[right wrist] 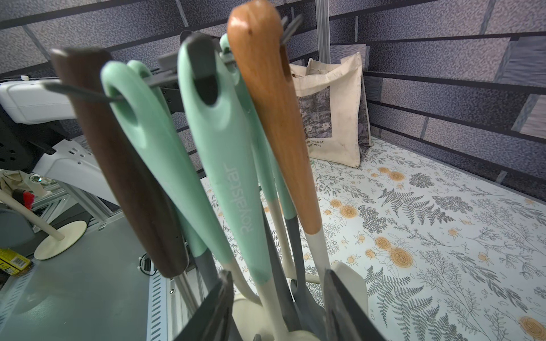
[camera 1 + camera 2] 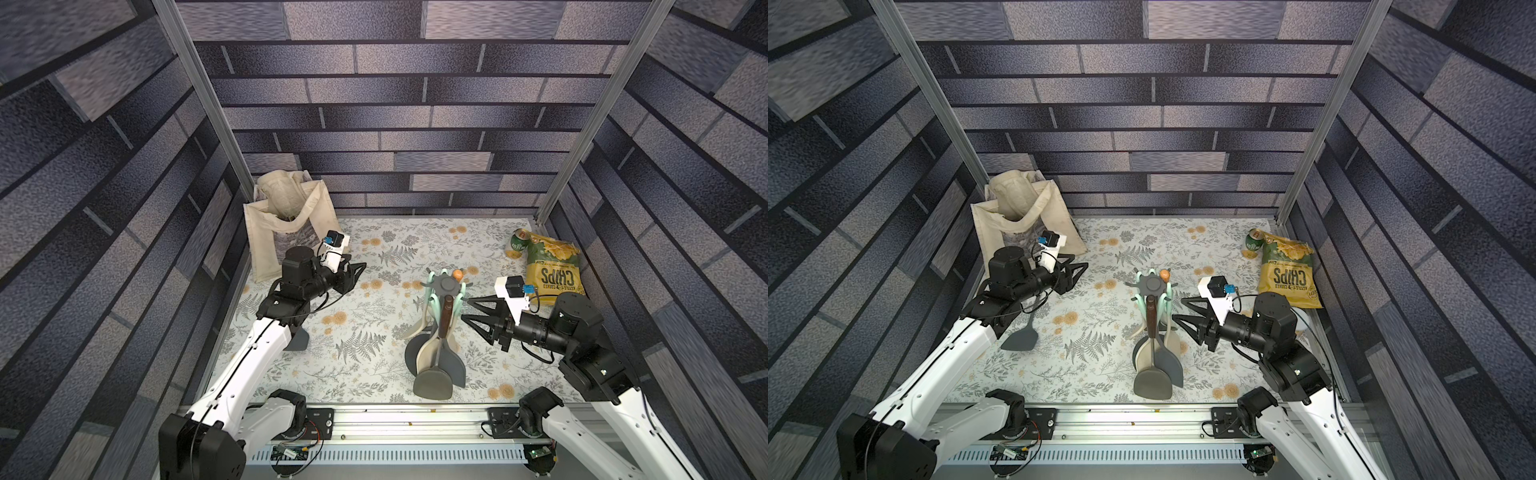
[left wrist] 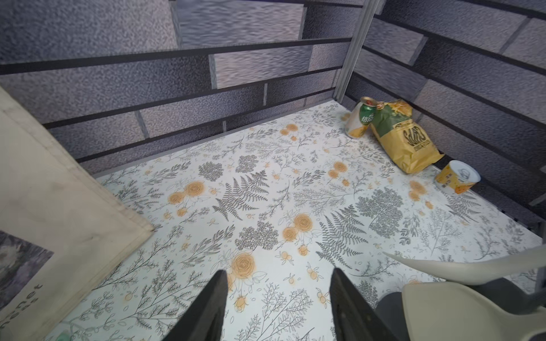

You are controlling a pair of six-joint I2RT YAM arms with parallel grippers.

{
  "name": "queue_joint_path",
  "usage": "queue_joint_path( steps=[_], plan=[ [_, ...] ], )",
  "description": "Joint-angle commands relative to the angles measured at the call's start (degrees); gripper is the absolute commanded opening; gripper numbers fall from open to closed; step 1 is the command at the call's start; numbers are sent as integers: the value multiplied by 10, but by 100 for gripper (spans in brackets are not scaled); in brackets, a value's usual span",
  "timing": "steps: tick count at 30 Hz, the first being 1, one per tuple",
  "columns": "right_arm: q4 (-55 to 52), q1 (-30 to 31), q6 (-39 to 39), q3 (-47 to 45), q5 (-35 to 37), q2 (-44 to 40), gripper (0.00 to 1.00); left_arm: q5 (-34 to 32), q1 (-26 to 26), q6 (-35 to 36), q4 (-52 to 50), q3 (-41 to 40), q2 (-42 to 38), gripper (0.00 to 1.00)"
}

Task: Take the spatula off the kitchen utensil rack
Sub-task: Place the spatula at the center of the board, then take off the spatula from the rack.

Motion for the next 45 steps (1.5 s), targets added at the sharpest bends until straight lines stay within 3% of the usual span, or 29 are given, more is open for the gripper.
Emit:
queue_joint_path(
  steps=[1, 10, 25, 45],
  plan=[
    [39, 4, 5, 4, -19, 12, 48, 91, 2, -14, -4, 19, -12, 57],
    [64, 4, 7, 15, -44, 37, 45, 115, 1, 0, -52, 56, -31, 57],
    [91, 5, 26, 8, -71, 49, 43, 121, -14, -12, -41, 54, -12, 59],
    [114, 12, 28, -2, -82, 63, 34, 151, -43, -55, 31, 39, 30, 61]
  ],
)
